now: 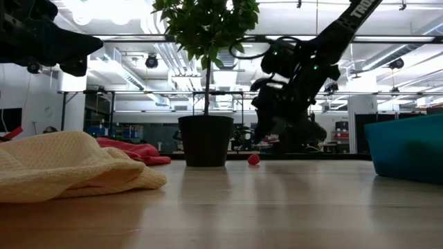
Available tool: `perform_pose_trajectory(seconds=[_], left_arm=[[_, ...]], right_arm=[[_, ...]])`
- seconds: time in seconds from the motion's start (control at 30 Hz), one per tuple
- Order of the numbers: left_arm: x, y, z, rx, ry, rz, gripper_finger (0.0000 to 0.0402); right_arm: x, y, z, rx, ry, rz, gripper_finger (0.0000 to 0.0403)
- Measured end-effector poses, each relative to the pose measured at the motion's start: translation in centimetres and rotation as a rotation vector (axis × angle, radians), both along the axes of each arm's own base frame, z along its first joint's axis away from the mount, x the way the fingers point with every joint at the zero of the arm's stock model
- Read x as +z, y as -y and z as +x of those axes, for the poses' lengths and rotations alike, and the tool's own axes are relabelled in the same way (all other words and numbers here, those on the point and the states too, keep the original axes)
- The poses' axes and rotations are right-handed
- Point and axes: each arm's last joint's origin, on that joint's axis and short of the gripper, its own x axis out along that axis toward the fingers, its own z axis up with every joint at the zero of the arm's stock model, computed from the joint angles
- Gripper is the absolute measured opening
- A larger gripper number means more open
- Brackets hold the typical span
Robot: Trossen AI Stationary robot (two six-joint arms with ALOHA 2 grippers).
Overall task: Pick and placing Produce into tupperware
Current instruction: Put the raspberry into the bin
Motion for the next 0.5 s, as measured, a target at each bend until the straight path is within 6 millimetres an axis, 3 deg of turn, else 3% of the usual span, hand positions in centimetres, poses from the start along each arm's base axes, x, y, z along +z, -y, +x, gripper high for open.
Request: perform_pose_trajectory(seconds=[0.13, 0.5], left_arm=[[0.0, 0.0, 0.0, 0.000, 0.000, 0.000, 0.0015], [0.0, 0.0, 0.0, 0.000, 0.000, 0.001, 0.0015]], right_arm=[[-0.2, 0.5, 0.7, -0.073, -0.022, -0.065, 0.0329], [0.2, 1.3, 1.5, -0.098, 0.025, 0.012, 0.0329]])
